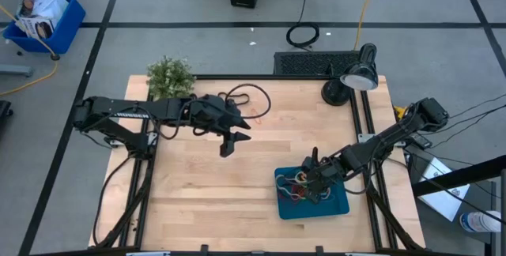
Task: Pick and place rubber bands into bin
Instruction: Put the blue rubber band into the blue bin, then put the black rubber band into the blue bin
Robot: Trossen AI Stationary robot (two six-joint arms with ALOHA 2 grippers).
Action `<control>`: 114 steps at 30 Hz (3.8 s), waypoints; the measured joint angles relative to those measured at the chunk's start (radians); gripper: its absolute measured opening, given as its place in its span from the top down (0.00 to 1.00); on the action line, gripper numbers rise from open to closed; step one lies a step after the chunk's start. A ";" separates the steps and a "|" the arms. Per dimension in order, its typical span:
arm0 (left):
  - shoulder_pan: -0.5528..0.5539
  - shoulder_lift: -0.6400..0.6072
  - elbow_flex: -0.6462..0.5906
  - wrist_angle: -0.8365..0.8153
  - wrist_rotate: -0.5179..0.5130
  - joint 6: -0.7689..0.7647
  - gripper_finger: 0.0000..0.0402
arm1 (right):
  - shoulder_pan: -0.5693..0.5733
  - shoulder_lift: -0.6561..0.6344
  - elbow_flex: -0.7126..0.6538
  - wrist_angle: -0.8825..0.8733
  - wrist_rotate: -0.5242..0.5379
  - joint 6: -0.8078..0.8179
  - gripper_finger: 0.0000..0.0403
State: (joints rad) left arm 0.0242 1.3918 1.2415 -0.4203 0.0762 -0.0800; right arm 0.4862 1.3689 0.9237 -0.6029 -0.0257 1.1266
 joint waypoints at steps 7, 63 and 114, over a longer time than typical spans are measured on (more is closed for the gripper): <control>0.000 0.000 0.000 -0.012 -0.043 -0.008 0.57 | 0.000 0.000 0.000 0.000 0.000 0.014 0.65; 0.456 0.237 -0.001 -0.221 -0.141 0.031 0.57 | -0.179 -0.269 0.000 0.306 0.339 -0.357 0.52; 0.617 0.560 0.001 -0.180 -0.077 0.188 0.57 | -0.245 -0.268 0.000 0.344 0.335 -0.354 0.53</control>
State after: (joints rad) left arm 0.6411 1.9514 1.2423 -0.6008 -0.0011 0.1081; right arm 0.2413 1.1007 0.9237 -0.2584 0.3092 0.7727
